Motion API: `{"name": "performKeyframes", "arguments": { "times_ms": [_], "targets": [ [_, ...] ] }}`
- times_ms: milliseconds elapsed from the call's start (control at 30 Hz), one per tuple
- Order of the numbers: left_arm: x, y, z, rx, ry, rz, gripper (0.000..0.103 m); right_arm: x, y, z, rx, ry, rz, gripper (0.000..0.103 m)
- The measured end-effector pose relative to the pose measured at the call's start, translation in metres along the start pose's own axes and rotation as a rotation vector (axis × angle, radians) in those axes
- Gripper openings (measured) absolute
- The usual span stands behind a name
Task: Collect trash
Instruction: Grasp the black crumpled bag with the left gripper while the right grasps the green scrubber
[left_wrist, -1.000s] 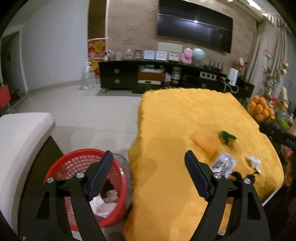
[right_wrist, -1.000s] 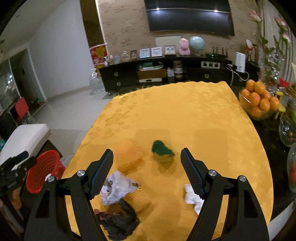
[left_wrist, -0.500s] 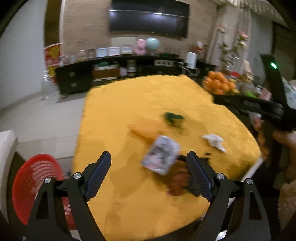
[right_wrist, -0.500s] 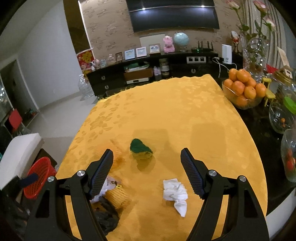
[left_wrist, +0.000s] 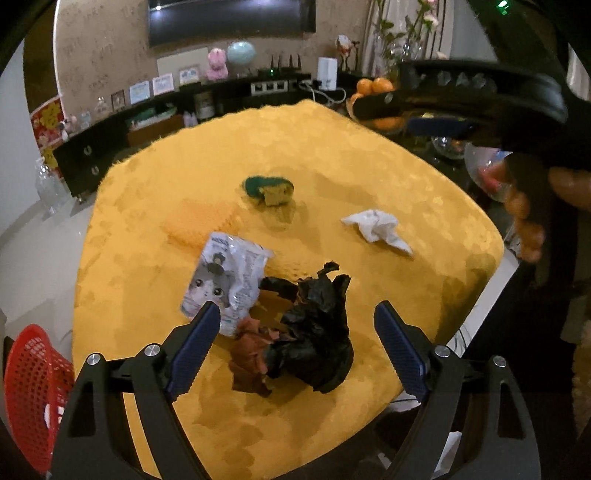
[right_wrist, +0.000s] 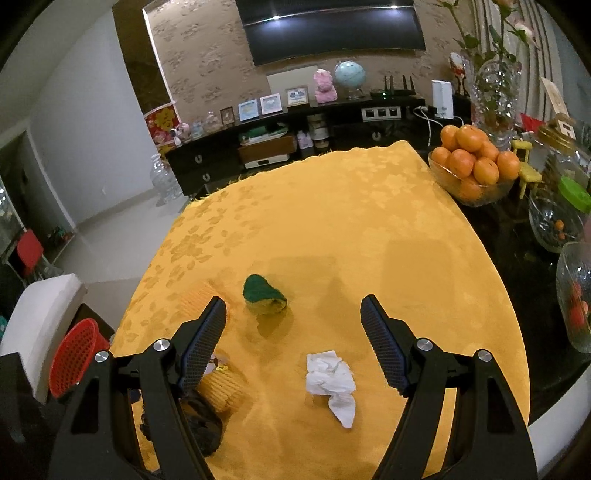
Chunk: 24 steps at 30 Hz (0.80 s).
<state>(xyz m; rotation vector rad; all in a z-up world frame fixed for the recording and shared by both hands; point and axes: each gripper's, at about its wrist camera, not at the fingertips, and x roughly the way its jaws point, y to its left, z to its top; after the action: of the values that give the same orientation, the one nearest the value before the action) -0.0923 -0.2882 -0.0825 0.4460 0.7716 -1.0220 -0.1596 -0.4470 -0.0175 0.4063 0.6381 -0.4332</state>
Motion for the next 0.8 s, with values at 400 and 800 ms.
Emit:
{"name": "performKeyframes", "arguments": {
  "times_ms": [400, 800],
  "targets": [
    [0.016, -0.008, -0.01, 0.075, 0.041, 0.005, 0.048, 0.002, -0.005, 0.0, 0.018, 0.005, 0.006, 0.073],
    [-0.037, 0.034, 0.006, -0.065, -0.095, -0.004, 0.046, 0.008, -0.001, 0.0, 0.033, 0.015, 0.017, 0.073]
  ]
}}
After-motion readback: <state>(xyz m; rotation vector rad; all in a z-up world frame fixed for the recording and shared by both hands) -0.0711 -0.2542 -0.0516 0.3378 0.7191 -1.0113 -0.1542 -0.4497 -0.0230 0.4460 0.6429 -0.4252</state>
